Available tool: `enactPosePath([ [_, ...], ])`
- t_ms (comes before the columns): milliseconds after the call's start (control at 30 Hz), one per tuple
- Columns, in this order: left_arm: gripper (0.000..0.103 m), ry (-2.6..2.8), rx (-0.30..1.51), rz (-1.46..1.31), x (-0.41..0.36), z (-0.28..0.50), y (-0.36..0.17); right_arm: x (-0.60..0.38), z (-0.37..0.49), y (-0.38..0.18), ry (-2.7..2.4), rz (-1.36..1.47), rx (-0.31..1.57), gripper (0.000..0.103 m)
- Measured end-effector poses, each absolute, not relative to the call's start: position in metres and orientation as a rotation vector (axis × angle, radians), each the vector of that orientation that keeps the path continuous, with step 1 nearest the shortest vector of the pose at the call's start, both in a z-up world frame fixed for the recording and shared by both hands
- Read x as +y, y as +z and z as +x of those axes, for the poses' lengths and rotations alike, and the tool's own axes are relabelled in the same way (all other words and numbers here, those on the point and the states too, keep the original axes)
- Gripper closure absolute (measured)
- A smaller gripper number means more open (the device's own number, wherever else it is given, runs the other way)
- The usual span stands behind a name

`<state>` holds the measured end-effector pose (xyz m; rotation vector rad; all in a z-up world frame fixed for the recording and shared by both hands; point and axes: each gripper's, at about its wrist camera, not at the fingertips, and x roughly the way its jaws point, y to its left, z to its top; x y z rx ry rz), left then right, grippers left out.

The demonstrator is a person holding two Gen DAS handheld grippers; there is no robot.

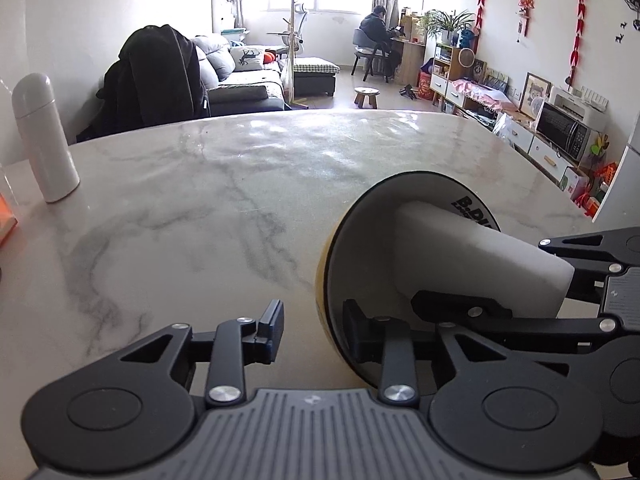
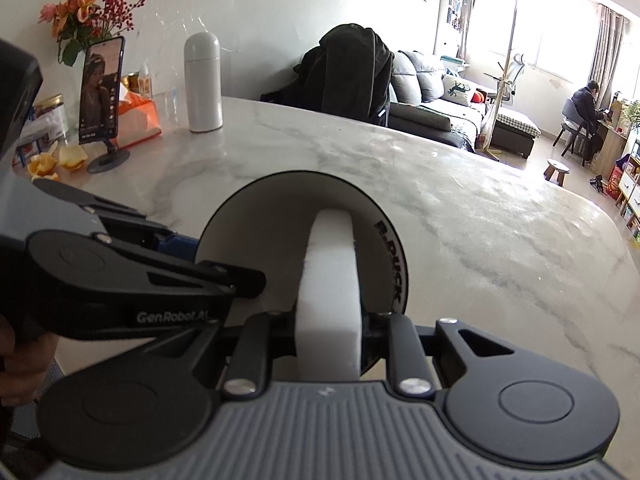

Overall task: Clean bowl
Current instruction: 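Wipe the sponge along the bowl's inner wall near the rim, right gripper, then rotate the bowl with the left gripper while the right gripper wipes inside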

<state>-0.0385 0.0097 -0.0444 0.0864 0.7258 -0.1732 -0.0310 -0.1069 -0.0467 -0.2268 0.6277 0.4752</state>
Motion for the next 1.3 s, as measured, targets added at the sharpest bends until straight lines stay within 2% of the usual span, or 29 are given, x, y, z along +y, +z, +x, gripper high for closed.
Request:
enactPosePath([
  [400, 0.068, -0.181, 0.66, 0.161, 0.006, -0.027, -0.017, -0.097, -0.033, -0.054, 0.515, -0.275, 0.64, 0.08],
  [867, 0.07, -0.329, 0.717, 0.33, -0.021, 0.009, -0.019, -0.088, -0.035, -0.06, 0.541, -0.325, 0.665, 0.079],
  [967, 0.086, -0.35, 0.723, 0.322, -0.022, 0.011, -0.021, -0.089, -0.035, -0.058, 0.539, -0.316, 0.666, 0.079],
  [1300, 0.094, -0.294, 0.712, 0.27, -0.009, -0.004, -0.027, -0.092, -0.036, -0.054, 0.514, -0.279, 0.671, 0.08],
])
